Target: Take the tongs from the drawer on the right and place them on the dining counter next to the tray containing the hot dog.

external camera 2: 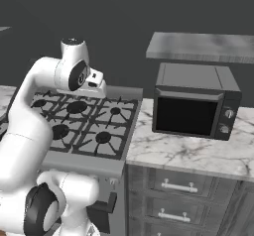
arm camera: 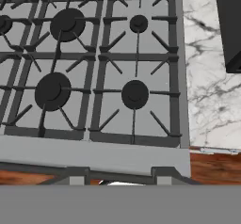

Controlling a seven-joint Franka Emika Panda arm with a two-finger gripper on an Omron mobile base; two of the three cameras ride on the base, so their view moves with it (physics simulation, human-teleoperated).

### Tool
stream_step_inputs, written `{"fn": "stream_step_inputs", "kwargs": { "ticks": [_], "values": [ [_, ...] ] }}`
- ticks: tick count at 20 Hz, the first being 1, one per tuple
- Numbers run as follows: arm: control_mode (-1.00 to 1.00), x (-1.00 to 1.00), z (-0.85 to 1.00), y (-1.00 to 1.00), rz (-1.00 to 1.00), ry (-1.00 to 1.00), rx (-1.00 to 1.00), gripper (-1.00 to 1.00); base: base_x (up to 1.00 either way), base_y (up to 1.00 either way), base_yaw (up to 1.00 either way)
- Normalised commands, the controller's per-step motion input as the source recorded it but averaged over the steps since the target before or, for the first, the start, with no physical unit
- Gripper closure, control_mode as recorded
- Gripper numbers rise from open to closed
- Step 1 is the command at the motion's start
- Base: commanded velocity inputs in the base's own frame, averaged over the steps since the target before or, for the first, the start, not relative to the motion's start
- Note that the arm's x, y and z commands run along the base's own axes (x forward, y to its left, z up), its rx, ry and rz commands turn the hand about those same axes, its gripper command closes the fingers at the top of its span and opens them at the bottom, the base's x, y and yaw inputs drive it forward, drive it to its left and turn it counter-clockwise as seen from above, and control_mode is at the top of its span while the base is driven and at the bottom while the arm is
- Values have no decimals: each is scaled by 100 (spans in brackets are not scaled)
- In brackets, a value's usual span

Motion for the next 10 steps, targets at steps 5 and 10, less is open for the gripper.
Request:
{"fn": "stream_step_inputs", "kwargs": {
  "ticks": [5,10],
  "values": [
    [-100,-39,-2,-22,-1,-2,3,-100,0,0,0],
    [-100,-63,-10,-56,-6,-10,11,-100,0,0,0]
  ]
}}
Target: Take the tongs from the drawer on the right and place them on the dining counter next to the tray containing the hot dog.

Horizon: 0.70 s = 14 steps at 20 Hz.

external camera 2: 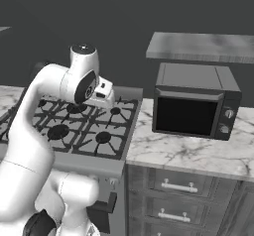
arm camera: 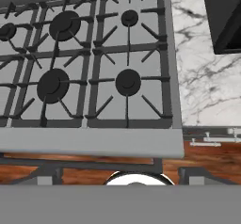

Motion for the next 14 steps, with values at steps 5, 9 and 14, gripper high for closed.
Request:
{"fn": "stream_step_inputs", "kwargs": {
  "ticks": [5,9,14],
  "values": [
    [-100,-44,-7,-41,-8,-10,12,-100,0,0,0],
    [-100,-26,-5,-36,-14,-11,14,-100,0,0,0],
    [-100,-4,-11,-51,-17,-9,17,-100,0,0,0]
  ]
}}
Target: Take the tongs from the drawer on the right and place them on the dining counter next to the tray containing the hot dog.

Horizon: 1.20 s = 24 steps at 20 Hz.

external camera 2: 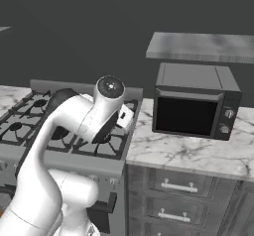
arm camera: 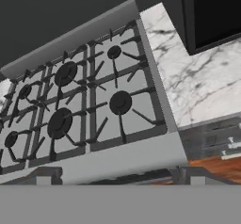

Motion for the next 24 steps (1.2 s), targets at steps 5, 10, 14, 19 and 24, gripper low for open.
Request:
{"fn": "stream_step_inputs", "kwargs": {
  "ticks": [5,10,14,19,24],
  "values": [
    [-100,0,-11,-42,-15,1,6,-100,0,0,0],
    [-100,0,-14,-38,-15,1,3,-100,0,0,0],
    [-100,2,-25,-37,-15,0,12,-100,0,0,0],
    [-100,0,-28,-37,-18,0,12,-100,0,0,0],
    [-100,2,-27,-33,-19,0,10,-100,0,0,0]
  ]
}}
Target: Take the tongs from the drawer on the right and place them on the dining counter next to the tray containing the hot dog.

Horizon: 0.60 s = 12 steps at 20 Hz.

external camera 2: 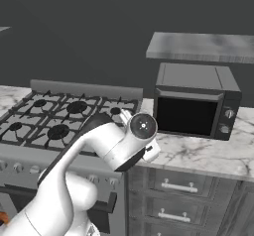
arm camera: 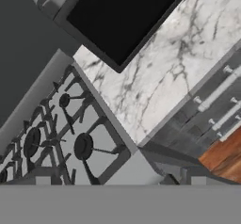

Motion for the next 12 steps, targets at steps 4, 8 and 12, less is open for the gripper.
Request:
{"fn": "stream_step_inputs", "kwargs": {
  "ticks": [4,8,12],
  "values": [
    [-100,7,-35,-28,-20,0,4,-100,0,0,0],
    [-100,3,-43,-33,-20,0,3,-100,0,0,0],
    [-100,0,-41,-34,-16,0,5,-100,0,0,0]
  ]
}}
